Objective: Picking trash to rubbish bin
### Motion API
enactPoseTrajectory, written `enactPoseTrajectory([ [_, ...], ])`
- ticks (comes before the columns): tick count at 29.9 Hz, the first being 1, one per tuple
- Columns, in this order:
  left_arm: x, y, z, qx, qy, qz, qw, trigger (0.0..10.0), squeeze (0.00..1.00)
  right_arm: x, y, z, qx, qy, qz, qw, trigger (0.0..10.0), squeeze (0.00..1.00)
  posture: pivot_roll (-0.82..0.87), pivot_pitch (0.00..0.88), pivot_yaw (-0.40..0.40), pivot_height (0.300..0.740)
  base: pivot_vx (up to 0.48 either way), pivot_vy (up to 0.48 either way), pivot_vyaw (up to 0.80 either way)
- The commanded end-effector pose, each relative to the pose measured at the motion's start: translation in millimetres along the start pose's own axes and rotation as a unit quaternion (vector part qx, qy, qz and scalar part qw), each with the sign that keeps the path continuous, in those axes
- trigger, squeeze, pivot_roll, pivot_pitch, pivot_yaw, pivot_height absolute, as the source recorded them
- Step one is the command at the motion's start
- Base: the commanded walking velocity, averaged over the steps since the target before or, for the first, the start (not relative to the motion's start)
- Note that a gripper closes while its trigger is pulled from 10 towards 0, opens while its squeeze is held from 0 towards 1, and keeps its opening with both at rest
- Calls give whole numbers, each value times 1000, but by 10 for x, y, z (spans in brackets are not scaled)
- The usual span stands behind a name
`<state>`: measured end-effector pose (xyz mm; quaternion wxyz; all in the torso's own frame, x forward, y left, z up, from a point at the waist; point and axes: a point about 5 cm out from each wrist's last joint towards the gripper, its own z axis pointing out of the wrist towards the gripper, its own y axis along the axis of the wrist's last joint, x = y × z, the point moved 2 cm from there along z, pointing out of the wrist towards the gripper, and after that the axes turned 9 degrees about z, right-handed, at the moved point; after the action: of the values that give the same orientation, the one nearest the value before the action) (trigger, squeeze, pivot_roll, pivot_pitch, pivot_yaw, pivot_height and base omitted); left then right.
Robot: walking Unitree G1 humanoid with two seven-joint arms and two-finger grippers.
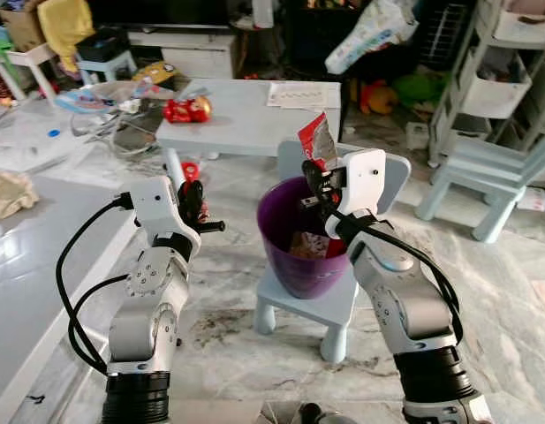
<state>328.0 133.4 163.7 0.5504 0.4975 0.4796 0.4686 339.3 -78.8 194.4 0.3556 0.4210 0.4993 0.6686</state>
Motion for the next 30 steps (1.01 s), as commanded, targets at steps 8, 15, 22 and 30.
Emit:
enactPoseTrajectory([
  [8, 47, 27, 10, -3, 4, 10, 1000, 10000, 0, 53, -12, 27, 3, 3, 2, 1000, 0, 0, -49, 46, 54, 740, 0, 0, -800],
  [15, 63, 26, 5, -2, 8, 12, 1000, 10000, 0, 50, -7, 27, -1, 2, 3, 1000, 0, 0, -46, 50, 55, 740, 0, 0, -268],
  [22, 78, 21, 11, 0, 11, 14, 1000, 10000, 0, 45, 2, 29, -4, 1, 1, 1000, 0, 0, -46, 50, 55, 740, 0, 0, 0],
  [30, 61, 4, 14, 4, 9, 14, 1000, 10000, 0, -19, -24, 18, 5, -16, 3, 1000, 0, 0, -51, 52, 56, 740, 0, 0, -300],
])
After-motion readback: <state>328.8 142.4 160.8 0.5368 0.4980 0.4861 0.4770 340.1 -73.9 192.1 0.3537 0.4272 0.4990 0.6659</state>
